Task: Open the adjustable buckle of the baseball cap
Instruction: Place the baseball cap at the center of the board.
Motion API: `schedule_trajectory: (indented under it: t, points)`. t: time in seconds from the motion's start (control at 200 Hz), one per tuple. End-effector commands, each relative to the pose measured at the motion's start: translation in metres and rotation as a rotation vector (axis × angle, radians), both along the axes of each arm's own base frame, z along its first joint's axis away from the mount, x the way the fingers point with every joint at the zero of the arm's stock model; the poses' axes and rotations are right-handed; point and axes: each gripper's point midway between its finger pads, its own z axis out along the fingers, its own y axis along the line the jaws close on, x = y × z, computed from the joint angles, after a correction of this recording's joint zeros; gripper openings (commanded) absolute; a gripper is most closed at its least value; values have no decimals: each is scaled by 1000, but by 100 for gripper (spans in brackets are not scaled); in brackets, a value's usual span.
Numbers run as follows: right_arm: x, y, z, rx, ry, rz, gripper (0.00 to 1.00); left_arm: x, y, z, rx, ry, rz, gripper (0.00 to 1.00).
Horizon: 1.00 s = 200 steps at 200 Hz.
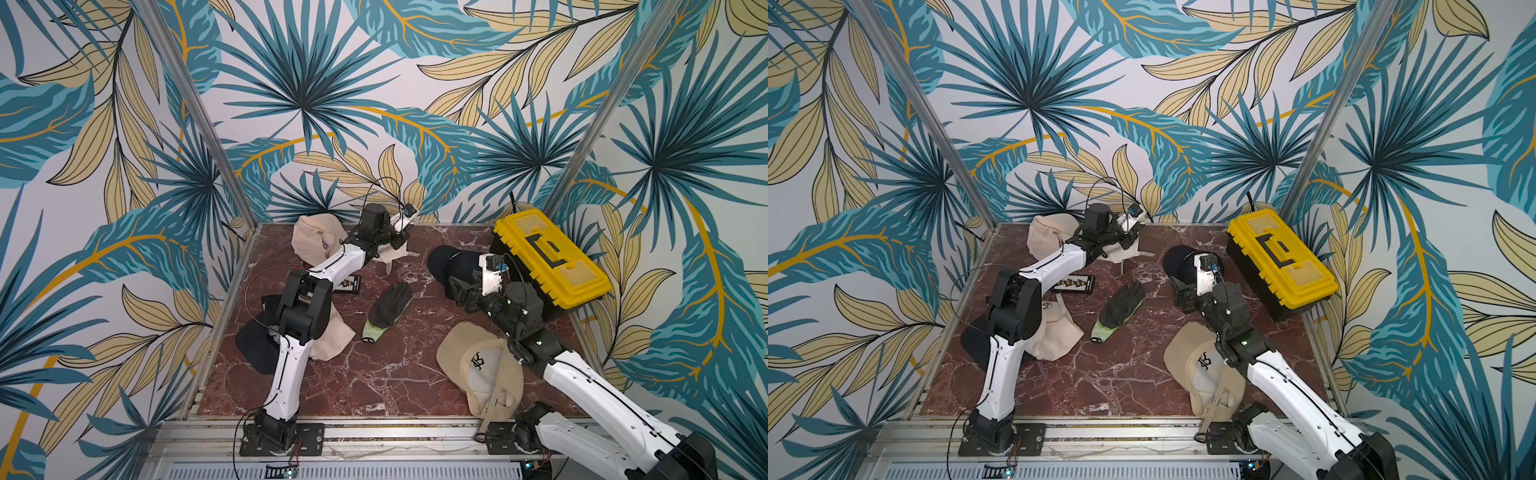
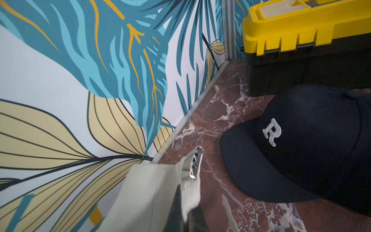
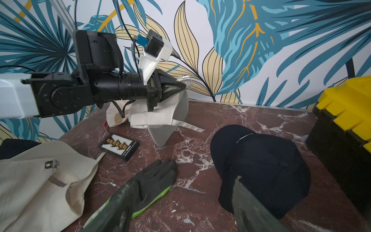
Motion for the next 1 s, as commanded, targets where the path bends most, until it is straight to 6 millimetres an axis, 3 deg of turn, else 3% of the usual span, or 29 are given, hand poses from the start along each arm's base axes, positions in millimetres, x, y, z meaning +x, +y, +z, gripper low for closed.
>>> schedule_trajectory:
  t: [0.0, 0.185, 0.33, 0.501, 0.661, 0.836, 0.996]
  points:
    - [-1, -4, -6, -12, 11, -13, 77, 2, -4, 0, -35, 17, -25, 0]
    - [-2, -4, -10, -21, 11, -8, 77, -3, -1, -19, -27, 68, -22, 8]
    - [-3, -1, -10, -17, 14, 8, 77, -3, 10, -16, -29, 81, 22, 32]
    - [-4, 0, -10, -14, 9, 13, 77, 0, 16, 0, -61, 86, 60, 53]
    - [-3, 1, -10, -6, 9, 16, 77, -3, 20, 38, -147, 93, 66, 64]
    - [-2, 3, -8, 5, 4, 27, 77, -19, 29, 107, -268, 78, 39, 71]
    - [-1, 7, -10, 16, 12, 39, 77, -10, 62, 142, -393, 117, 214, 76]
